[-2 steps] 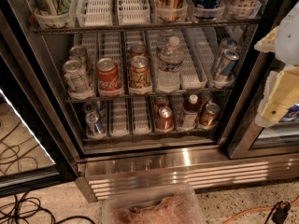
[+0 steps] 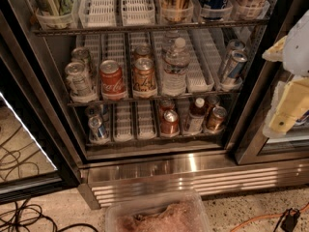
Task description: Pick blue plastic bottle from bottom shelf of fridge
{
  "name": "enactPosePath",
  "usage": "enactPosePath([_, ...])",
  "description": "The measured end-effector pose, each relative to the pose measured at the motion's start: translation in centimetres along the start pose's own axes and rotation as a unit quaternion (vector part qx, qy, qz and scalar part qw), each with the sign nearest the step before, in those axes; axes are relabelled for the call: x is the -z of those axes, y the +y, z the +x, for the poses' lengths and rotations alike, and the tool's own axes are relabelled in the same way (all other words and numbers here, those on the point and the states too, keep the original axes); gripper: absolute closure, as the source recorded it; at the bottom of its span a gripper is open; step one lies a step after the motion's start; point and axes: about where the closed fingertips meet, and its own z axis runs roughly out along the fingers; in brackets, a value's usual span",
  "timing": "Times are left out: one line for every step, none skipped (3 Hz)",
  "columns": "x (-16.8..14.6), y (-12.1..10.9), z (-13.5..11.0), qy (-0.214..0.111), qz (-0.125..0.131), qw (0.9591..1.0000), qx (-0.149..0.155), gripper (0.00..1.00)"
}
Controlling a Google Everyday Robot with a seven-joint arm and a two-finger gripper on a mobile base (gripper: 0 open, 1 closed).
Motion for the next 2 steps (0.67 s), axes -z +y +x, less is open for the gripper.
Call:
enactPosePath([-3.2, 1.5, 1.1, -0.008, -0.012, 0.9993, -0.035, 0.00])
enactPosePath([-7.7, 3.7, 2.1, -0.039, -0.019, 0.9973, -0.059, 0.00])
